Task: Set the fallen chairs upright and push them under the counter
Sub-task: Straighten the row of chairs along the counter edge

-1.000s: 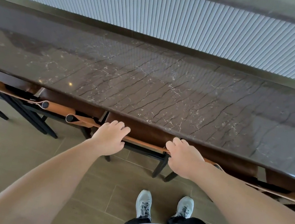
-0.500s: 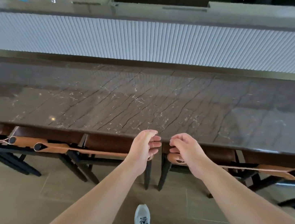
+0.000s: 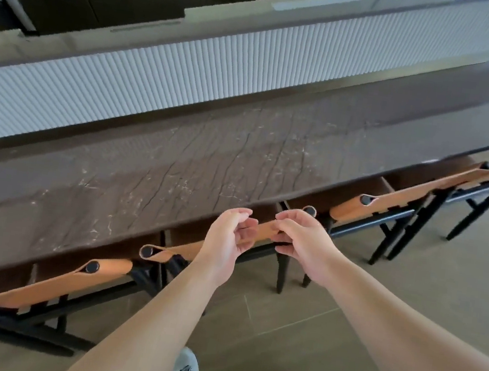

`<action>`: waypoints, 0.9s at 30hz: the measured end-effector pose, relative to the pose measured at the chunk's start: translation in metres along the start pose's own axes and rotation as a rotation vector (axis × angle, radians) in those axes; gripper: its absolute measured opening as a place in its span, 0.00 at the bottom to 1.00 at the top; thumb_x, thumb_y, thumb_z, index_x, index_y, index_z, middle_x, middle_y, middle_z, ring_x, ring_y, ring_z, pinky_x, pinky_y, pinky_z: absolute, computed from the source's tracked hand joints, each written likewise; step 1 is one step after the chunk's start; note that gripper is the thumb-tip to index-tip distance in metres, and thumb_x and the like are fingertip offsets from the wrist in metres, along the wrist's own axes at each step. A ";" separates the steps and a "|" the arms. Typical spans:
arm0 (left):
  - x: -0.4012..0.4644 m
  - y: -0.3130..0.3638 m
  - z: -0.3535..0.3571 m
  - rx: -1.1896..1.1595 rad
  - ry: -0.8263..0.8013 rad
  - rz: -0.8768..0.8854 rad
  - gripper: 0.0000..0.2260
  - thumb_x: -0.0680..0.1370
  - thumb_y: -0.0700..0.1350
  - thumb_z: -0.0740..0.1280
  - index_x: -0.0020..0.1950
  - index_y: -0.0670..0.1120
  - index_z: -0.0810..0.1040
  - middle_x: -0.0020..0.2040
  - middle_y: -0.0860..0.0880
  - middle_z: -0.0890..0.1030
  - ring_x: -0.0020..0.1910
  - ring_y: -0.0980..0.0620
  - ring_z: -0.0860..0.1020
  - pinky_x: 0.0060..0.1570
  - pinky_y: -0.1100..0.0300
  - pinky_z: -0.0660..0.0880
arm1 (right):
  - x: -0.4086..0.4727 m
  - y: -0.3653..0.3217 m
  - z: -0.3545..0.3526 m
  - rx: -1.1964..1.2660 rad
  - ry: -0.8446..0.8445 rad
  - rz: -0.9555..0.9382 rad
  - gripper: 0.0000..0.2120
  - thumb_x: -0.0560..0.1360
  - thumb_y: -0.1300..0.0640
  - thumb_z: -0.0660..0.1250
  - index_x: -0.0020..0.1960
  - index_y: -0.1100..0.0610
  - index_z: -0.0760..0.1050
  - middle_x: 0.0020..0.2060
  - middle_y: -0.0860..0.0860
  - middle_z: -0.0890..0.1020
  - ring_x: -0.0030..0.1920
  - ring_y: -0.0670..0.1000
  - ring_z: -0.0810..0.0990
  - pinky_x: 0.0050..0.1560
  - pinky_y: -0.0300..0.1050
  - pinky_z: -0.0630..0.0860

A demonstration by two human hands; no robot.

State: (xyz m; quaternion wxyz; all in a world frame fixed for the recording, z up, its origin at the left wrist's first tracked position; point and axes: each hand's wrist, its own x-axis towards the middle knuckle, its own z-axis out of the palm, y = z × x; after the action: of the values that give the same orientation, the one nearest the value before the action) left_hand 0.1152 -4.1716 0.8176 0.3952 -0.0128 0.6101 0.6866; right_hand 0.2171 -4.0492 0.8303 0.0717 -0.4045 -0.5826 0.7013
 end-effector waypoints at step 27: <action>0.080 -0.030 0.179 0.130 -0.080 -0.020 0.08 0.75 0.47 0.63 0.50 0.51 0.81 0.46 0.49 0.85 0.46 0.52 0.83 0.46 0.57 0.76 | 0.047 -0.021 -0.194 -0.062 0.224 0.048 0.06 0.77 0.55 0.66 0.53 0.50 0.79 0.50 0.50 0.83 0.51 0.48 0.83 0.51 0.45 0.81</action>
State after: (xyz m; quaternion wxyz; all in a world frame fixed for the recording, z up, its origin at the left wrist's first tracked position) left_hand 0.1599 -3.9798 0.7986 0.4260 0.0341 0.6370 0.6416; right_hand 0.3047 -3.8685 0.8274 0.1070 -0.4962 -0.5826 0.6348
